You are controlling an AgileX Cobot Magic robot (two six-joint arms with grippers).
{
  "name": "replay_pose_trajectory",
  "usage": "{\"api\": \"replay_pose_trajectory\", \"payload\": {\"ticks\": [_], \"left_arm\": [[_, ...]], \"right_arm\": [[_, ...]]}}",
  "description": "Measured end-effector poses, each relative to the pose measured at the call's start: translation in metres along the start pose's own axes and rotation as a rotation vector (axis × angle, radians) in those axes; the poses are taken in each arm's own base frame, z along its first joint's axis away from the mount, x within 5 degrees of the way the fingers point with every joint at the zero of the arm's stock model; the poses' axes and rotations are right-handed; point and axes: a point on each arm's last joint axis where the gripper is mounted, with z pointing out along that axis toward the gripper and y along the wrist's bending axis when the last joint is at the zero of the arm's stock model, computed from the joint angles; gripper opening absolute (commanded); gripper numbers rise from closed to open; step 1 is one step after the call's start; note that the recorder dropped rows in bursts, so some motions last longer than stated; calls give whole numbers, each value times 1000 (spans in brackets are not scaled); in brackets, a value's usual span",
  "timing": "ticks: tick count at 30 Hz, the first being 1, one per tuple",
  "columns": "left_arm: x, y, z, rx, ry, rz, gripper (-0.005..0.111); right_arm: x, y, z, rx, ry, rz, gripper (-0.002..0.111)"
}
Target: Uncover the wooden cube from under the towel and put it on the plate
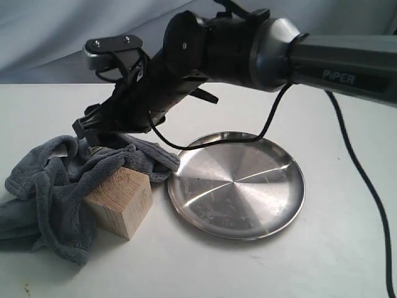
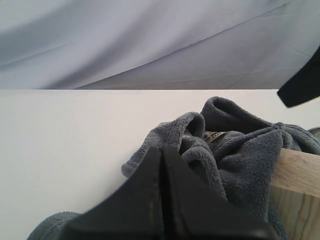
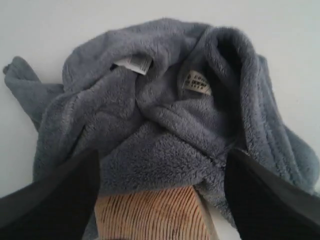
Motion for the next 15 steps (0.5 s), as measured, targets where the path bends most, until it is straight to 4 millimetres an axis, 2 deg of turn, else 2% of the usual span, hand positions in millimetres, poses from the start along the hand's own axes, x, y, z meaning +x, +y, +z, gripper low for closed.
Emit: {"api": "replay_pose_trajectory", "payload": {"ticks": [6, 15], "left_arm": [[0, 0, 0, 0, 0, 0, 0], [0, 0, 0, 0, 0, 0, 0]], "right_arm": [[18, -9, 32, -5, 86, 38, 64], [27, -12, 48, -23, 115, 85, 63]]}}
